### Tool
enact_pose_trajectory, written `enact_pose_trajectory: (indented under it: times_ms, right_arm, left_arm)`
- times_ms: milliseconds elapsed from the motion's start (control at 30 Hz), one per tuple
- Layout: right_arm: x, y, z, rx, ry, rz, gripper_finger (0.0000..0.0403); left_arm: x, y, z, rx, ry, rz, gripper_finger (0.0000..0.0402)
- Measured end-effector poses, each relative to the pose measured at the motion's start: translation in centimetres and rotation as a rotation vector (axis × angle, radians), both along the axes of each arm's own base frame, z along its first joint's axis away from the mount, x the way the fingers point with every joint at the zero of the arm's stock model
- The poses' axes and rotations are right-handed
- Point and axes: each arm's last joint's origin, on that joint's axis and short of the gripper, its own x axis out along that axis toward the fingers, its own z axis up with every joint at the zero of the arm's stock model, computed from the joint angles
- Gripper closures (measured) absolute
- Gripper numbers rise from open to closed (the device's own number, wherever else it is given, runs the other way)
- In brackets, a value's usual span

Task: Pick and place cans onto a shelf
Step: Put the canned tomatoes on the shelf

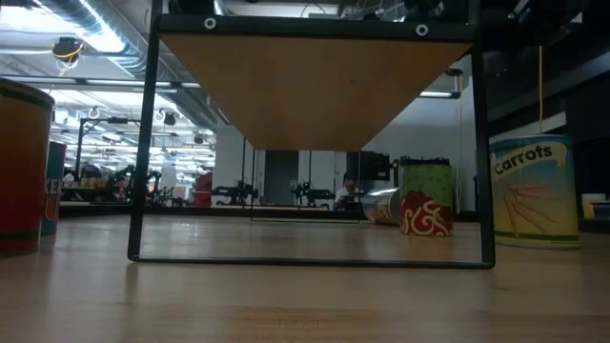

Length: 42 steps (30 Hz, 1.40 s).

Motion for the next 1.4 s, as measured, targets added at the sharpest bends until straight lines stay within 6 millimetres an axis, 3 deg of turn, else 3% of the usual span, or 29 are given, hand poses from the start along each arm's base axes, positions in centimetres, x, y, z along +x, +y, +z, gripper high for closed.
enact_pose_trajectory:
  times_ms: [233,600,1400]
  right_arm:
    - [2.9,1.9,-1.8,-0.021,0.091,0.059,0.0331]
    - [6.5,3.0,-3.7,-0.039,0.172,0.113,0.0331]
    - [7.1,3.1,-4.3,-0.046,0.201,0.119,0.0331]
  left_arm:
    - [0.4,0.0,0.1,0.001,-0.047,0.002,0.0253]
    - [0.8,0.1,0.3,0.080,-0.098,0.014,0.0261]
    - [1.2,0.1,0.5,0.085,-0.143,0.000,0.0392]
